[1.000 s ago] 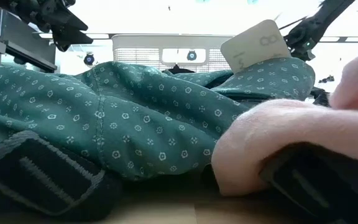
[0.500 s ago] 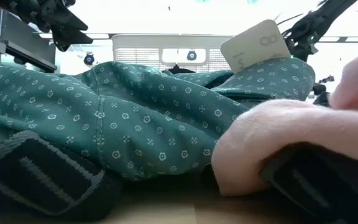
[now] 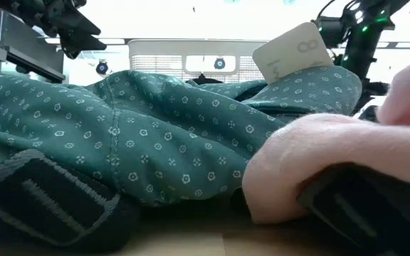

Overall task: Pick & Place Cloths
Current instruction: Put the black boxer shorts into the left transparent bin

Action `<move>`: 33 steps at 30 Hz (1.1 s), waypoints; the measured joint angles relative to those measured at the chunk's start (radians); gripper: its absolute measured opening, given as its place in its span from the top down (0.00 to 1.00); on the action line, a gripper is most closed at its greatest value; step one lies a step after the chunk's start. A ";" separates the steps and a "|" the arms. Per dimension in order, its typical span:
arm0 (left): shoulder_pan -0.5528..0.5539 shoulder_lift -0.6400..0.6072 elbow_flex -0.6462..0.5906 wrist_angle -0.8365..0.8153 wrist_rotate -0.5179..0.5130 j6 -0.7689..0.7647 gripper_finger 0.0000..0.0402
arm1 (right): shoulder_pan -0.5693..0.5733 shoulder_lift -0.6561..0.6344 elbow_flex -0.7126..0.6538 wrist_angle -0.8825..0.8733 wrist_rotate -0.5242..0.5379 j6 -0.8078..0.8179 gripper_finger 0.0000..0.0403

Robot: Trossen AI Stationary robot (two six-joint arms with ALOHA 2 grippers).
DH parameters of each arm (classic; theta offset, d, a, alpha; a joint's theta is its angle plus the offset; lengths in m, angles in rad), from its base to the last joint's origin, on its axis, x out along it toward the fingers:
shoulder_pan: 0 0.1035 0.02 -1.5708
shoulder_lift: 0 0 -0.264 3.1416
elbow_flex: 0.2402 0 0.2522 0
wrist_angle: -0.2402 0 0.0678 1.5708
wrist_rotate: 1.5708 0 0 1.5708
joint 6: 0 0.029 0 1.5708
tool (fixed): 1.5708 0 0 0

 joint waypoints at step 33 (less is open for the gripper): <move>0.000 0.000 0.000 -0.001 0.000 0.000 0.50 | 1.198 0.098 0.000 0.188 0.089 0.617 0.51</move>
